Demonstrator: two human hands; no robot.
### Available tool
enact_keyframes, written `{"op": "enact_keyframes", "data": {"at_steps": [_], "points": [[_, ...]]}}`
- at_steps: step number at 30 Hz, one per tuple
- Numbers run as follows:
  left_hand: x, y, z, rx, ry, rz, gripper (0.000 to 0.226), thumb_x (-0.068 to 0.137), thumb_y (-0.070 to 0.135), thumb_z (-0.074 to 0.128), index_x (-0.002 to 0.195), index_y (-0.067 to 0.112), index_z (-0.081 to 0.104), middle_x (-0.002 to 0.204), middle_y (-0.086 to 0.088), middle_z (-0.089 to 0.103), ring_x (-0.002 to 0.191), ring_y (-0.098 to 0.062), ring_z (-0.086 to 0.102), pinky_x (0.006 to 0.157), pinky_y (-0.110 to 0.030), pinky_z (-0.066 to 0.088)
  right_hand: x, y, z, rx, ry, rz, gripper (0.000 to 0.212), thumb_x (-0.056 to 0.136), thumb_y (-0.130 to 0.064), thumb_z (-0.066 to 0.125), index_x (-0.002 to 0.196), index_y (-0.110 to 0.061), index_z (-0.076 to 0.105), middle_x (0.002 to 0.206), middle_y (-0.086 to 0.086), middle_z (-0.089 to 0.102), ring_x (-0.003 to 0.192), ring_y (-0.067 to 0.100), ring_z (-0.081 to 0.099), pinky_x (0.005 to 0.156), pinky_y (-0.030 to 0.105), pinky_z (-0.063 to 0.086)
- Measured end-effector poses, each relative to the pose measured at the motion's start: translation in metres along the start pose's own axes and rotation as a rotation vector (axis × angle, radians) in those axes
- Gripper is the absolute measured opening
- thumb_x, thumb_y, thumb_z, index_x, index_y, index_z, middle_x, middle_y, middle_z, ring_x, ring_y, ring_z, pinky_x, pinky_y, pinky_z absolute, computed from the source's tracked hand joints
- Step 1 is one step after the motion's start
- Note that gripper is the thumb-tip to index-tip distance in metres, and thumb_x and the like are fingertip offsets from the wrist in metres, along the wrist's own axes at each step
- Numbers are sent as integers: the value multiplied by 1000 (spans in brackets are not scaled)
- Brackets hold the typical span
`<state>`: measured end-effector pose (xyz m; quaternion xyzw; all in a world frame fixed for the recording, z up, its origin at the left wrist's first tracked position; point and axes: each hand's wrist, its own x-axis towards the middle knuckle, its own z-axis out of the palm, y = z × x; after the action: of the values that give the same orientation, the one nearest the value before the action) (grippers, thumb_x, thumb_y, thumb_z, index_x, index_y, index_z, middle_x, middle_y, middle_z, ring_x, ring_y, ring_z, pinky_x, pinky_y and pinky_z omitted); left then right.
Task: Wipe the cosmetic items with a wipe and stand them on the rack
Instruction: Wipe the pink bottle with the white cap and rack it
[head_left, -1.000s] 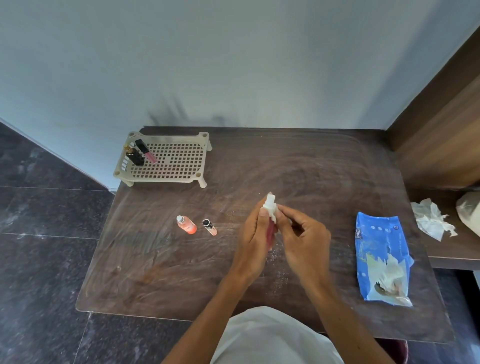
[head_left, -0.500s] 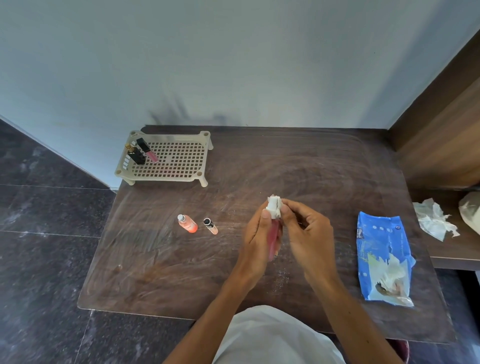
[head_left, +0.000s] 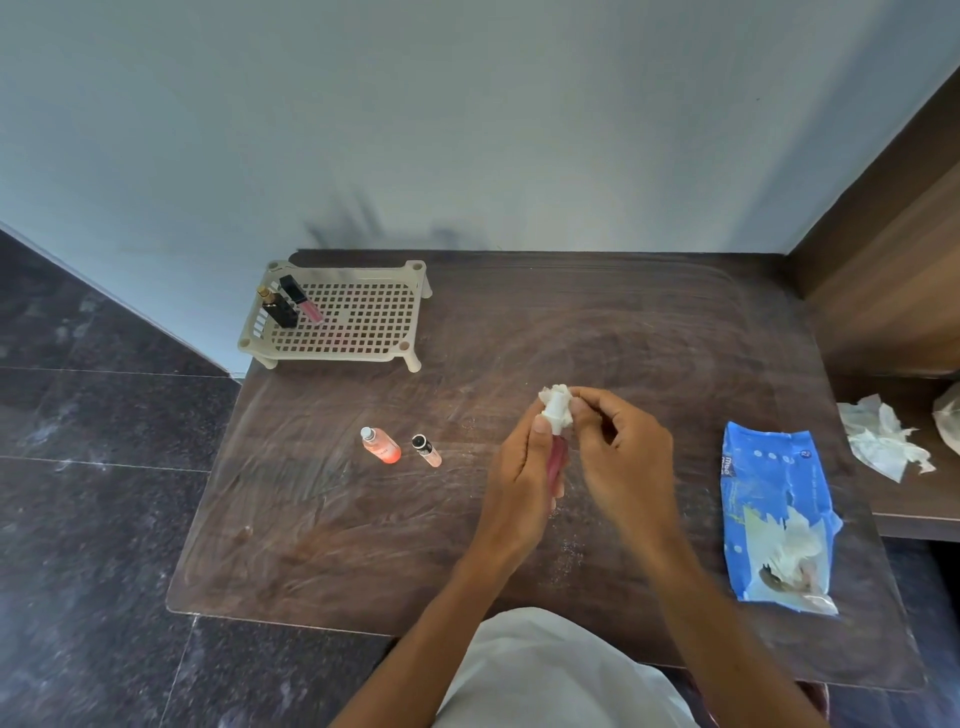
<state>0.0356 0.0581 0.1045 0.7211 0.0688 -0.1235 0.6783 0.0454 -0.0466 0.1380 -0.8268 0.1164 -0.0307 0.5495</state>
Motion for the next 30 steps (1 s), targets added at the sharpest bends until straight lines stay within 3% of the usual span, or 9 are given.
{"op": "enact_keyframes", "data": {"at_steps": [1,3,7,11,15,19,24,27,30], "points": [[2,-3,-1,38,29,-15,53,105,51,30,124,11,58,88,-19,63,68,-33,56,57,-41,50,-5,1,3,-33,49,-47,18,98,-18,60,108,-22,75,88,-21,70,82,-15,63,68,1,44],[6,-8,-6,128,45,-12,62,102,59,28,133,12,54,93,-16,65,71,-28,59,60,-32,49,-13,4,9,-83,118,-134,20,95,-21,66,112,-19,75,94,-18,71,86,-15,63,71,-1,43],[4,-3,-10,286,10,85,44,106,54,26,142,42,48,89,10,67,80,-7,64,74,-27,53,-12,8,13,-208,225,-339,22,88,-12,72,110,-8,76,100,0,71,84,-1,63,79,-2,43],[2,4,-7,454,45,161,42,107,48,25,128,32,58,69,18,58,67,-2,59,63,-22,45,-2,5,7,-246,112,-354,20,94,-18,66,109,-7,74,99,-10,59,81,-6,57,70,0,44],[7,1,-17,602,78,253,42,107,48,23,130,36,56,69,9,59,67,-8,59,57,-22,40,16,1,4,-390,3,-389,14,94,-12,66,104,-9,75,98,4,65,82,12,63,71,11,46],[14,-4,-30,654,23,288,50,102,51,19,138,37,53,66,6,59,60,-8,56,55,-27,39,29,-8,-7,-330,-120,-208,15,96,-14,61,99,-17,76,89,-7,67,78,2,60,69,6,43],[12,-5,-38,157,-60,134,41,107,37,34,142,30,54,70,1,60,53,-12,49,49,-28,40,35,1,-16,-217,-128,23,15,97,-21,61,98,-19,75,79,-12,70,73,3,64,67,7,48],[10,4,-37,-50,-91,11,41,109,38,32,128,16,60,73,-5,60,52,-15,47,44,-28,38,21,0,-8,142,-160,179,14,97,-23,62,103,-23,75,89,-9,76,87,8,71,81,23,58],[10,5,-31,-200,-44,-74,45,109,38,32,107,2,60,72,-8,60,49,-17,48,43,-27,39,3,-7,6,295,-149,150,16,96,-20,64,108,-21,75,94,-9,77,87,7,72,77,20,57]]}}
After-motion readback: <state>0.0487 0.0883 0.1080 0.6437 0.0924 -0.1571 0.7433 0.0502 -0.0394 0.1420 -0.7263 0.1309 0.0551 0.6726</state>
